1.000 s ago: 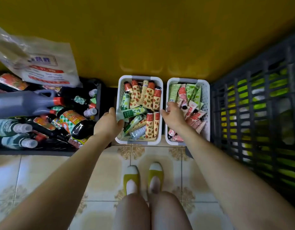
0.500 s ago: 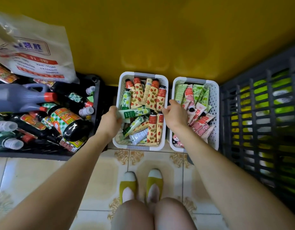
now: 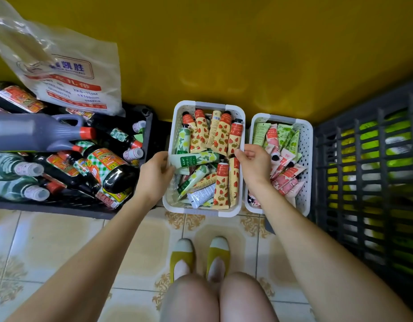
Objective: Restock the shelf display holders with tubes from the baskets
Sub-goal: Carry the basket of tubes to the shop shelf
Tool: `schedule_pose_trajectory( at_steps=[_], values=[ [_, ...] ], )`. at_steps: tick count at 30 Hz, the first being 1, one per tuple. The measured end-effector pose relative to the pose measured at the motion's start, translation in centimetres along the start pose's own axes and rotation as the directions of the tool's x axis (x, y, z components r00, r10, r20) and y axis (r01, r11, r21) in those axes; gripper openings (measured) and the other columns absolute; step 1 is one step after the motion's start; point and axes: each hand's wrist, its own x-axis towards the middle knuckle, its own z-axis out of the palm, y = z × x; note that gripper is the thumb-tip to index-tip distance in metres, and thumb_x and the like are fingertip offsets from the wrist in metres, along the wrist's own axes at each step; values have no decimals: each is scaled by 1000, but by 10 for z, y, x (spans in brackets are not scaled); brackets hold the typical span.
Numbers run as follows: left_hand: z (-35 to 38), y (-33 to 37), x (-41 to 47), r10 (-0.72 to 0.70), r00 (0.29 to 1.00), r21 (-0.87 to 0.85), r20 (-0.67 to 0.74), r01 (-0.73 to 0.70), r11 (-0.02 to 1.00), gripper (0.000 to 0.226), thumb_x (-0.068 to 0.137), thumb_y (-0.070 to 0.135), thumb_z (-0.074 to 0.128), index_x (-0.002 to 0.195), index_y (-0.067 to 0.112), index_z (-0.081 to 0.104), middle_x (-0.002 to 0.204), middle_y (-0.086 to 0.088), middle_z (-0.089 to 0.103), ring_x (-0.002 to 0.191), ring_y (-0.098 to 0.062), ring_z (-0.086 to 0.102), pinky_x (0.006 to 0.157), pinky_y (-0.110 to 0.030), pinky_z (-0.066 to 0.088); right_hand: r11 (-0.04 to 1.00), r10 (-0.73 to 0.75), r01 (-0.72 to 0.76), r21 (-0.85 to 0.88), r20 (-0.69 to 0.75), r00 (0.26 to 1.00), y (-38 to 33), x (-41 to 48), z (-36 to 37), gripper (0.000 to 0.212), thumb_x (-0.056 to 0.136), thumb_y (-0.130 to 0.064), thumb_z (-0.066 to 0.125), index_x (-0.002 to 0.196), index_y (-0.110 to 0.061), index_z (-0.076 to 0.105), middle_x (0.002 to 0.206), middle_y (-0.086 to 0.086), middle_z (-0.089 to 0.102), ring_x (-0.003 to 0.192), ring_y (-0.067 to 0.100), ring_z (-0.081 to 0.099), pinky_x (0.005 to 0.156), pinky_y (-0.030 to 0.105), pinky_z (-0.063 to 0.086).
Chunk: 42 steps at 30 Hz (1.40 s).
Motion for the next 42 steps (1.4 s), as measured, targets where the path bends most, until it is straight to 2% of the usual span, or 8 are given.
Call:
schedule_pose_trajectory(
  at_steps=[6,11,13,16,24,27,33,42],
  values=[
    [-40,35,-35,32,997,-56,-66,-36,998,24,89,5,57,113,6,59,92,1,66,82,-16,64,74,-30,53,992,-32,36,121,-39,999,-45,-37,-21,17,91,-13,58,107,-8,57,92,-7,54,85,6,52,70,12,40],
    [-86,80,-72,29,994,-115,-104,-40,993,26,89,5,57,114,10,61,92,1,68,79,-11,65,69,-23,54,979,-25,31,202,-31,999,-98,-80,-50,17,91,-10,57,107,-6,57,106,7,64,97,18,62,81,28,51],
    [-109,101,-88,31,991,-105,-134,-45,993,25,88,5,58,112,11,62,92,-1,70,79,-16,65,71,-29,55,979,-50,51,197,-10,999,-124,-98,-63,19,90,-8,58,108,-4,58,105,7,65,95,19,64,80,30,54],
    [-146,134,-114,17,984,-99,-178,-35,994,26,86,4,58,109,13,64,92,6,66,77,-2,60,66,-13,48,979,-95,93,182,0,996,-164,-128,-84,20,89,-8,59,108,-4,58,107,9,64,97,19,62,84,34,53],
    [-241,222,-182,46,964,-101,-262,-75,992,22,86,5,59,105,16,64,84,7,64,69,7,56,63,-11,47,967,-206,200,157,24,978,-267,-199,-139,18,88,-12,61,105,-7,59,107,9,66,98,22,64,84,45,54],
    [-266,252,-207,52,948,-99,-313,-86,991,22,86,5,59,104,16,64,82,10,62,71,-4,59,64,-13,49,955,-262,256,153,23,965,-299,-222,-159,23,87,-11,62,109,-4,59,106,10,66,96,21,65,83,43,55],
    [-304,302,-265,40,907,-137,-420,-107,985,22,86,4,59,105,13,65,85,7,63,78,-6,60,59,-7,44,903,-414,401,156,66,908,-353,-266,-203,18,86,-11,63,104,-6,60,103,9,66,94,21,65,81,42,55],
    [-332,347,-373,-63,772,-208,-632,-91,974,16,85,8,61,100,13,66,84,7,65,71,4,60,56,-17,50,795,-606,564,223,274,746,-406,-343,-244,10,86,-7,62,95,-7,56,96,13,66,82,23,66,73,40,57]
  ],
)
